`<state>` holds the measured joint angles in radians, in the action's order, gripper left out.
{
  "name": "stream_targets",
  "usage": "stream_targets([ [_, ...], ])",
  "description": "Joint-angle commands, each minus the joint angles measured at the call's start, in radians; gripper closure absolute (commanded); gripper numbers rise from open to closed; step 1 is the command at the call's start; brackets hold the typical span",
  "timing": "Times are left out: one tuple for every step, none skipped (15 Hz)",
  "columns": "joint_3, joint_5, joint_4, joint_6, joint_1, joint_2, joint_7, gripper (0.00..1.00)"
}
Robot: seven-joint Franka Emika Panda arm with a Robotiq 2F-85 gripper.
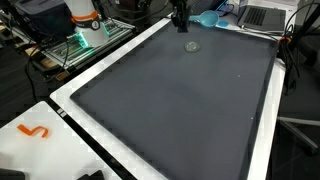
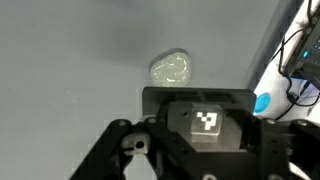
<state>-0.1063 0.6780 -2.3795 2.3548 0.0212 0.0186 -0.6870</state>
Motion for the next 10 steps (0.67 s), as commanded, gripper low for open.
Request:
stream_targets([
  [0.016, 0.068, -0.061, 0.033, 0.025, 0.044, -0.064, 0.69],
  [0.016, 0.077, -0.067, 0.039, 0.028, 0.045, -0.074, 0.69],
  [0.016, 0.084, -0.073, 0.046, 0.031, 0.046, -0.082, 0.69],
  [0.016, 0.102, -0.079, 0.049, 0.034, 0.048, -0.101, 0.69],
  [0.016, 0.113, -0.083, 0.051, 0.037, 0.048, -0.110, 0.69],
  [0.014, 0.120, -0.088, 0.055, 0.040, 0.045, -0.117, 0.69],
  [0.013, 0.131, -0.091, 0.059, 0.043, 0.045, -0.128, 0.69],
  [0.012, 0.141, -0.096, 0.066, 0.046, 0.044, -0.135, 0.69],
  [0.011, 0.147, -0.102, 0.073, 0.049, 0.043, -0.140, 0.69],
  [0.010, 0.153, -0.106, 0.079, 0.053, 0.043, -0.145, 0.69],
])
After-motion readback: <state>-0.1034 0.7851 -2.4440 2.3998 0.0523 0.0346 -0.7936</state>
